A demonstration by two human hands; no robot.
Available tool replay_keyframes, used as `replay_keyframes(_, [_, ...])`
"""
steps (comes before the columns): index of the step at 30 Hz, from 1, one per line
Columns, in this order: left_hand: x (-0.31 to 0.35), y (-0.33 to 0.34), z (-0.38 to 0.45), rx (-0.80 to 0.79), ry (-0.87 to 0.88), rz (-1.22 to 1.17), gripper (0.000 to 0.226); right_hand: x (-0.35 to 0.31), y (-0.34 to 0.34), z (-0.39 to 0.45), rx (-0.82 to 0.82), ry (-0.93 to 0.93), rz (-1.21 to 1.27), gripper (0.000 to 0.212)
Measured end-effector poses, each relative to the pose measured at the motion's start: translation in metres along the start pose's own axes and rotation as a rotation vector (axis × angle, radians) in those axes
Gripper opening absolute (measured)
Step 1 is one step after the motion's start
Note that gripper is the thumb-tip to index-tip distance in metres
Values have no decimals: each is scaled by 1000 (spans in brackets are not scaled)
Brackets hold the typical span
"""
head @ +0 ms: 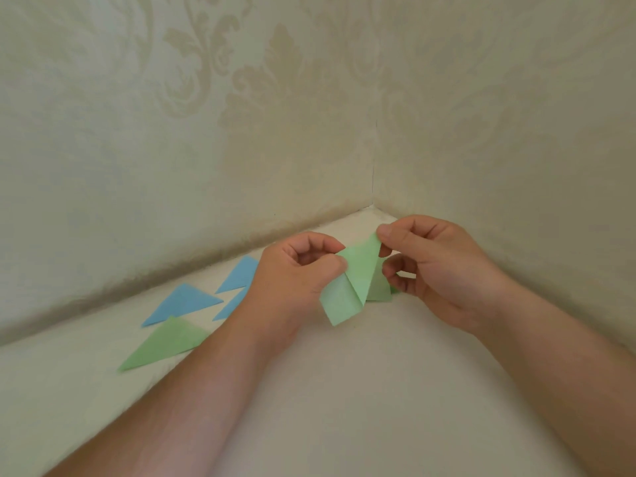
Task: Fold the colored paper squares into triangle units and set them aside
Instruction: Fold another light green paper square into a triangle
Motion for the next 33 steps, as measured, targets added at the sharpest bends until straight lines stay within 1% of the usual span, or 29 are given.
replay_keyframes(1, [-1,0,0,-2,-5,-14,15,0,3,-2,-32,14,7,17])
replay_keyframes(3, [-2,-2,0,1,-30,-56,18,6,12,-4,-132,64,-32,25])
replay_keyframes(5, [-4,-3,0,16,-57,-120,17,10,20,-7,-188,78,-93,14])
replay_keyframes(6, [-4,-2,0,19,-64,-146,16,12,20,-5,-181,73,-98,12])
replay_keyframes(8, [-3,-1,1,10,-62,-163,16,12,17,-2,-136,61,-69,18])
replay_keyframes(10, [-3,1,2,-19,-40,-127,19,11,14,-1,-114,45,-60,20])
replay_keyframes(13, [-5,6,-1,-117,-34,32,22,8,15,-1,-121,-4,-118,26])
replay_keyframes(15, [-5,13,-4,-199,-39,47,27,8,19,-2,-143,-45,-195,25])
replay_keyframes(16, [-3,15,-5,-212,-23,54,25,8,21,-3,-153,-60,-225,23])
replay_keyframes(19, [2,13,-4,-162,61,151,11,12,24,-4,-177,-73,-273,19])
replay_keyframes(21, [2,9,-2,-130,91,169,10,13,23,-4,-170,-75,-293,19])
replay_keyframes(23, [3,6,-1,-116,112,136,14,12,21,-4,-153,-67,-281,16])
replay_keyframes(25, [4,5,0,-104,110,103,17,10,20,-3,-133,-68,-246,12])
replay_keyframes(28, [1,9,-2,-130,74,57,8,8,18,-2,-122,-83,-236,14])
replay_keyframes(31, [-1,11,-3,-156,67,88,9,9,16,-1,-113,-81,-252,14])
replay_keyframes(33, [0,10,-3,-138,74,101,10,10,16,-1,-96,-65,-241,13])
Point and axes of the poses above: each hand's wrist, its own z-axis towards the middle knuckle, its own y-axis out of the palm, x = y × z, the point moved 8 cm from there along z, towards the middle knuckle, and after that the axes turned 5 degrees about y, right-handed, at the moved point
